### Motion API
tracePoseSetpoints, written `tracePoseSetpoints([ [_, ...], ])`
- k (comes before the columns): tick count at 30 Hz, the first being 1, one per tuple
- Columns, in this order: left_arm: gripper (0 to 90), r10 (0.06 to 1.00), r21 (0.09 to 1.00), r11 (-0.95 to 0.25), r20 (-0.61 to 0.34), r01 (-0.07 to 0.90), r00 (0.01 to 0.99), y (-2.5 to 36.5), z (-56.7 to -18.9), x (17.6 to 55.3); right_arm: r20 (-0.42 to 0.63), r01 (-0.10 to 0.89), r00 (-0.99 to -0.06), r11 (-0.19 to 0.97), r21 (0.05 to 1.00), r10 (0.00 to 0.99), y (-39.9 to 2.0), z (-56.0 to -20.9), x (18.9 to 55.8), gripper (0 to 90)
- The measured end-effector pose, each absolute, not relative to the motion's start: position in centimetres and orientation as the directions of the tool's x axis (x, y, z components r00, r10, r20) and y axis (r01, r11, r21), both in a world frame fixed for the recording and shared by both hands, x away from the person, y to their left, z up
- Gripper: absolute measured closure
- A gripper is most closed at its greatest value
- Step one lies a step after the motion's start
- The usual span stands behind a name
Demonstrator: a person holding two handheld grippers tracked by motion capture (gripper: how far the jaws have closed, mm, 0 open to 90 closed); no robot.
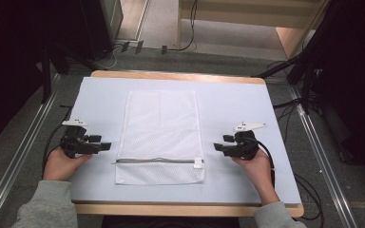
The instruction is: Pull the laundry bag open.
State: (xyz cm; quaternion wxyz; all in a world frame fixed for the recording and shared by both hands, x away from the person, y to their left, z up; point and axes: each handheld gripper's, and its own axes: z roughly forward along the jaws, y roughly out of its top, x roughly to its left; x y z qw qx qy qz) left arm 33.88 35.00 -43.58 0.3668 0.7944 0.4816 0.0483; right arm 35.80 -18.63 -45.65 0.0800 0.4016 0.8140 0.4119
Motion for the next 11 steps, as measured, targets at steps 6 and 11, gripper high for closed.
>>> tracePoseSetpoints([
  [6,33.0,0.8,0.624,-0.262,-0.287,0.736,0.527,34.9,-43.72,34.27,0.199,0.592,-0.656,0.332,0.734,0.728,-18.99,-45.73,35.66,42.6],
  [11,33.0,0.802,0.625,-0.261,-0.284,0.736,0.526,34.83,-43.76,34.39,0.189,0.587,-0.652,0.332,0.739,0.734,-19.15,-45.81,35.67,40.4],
])
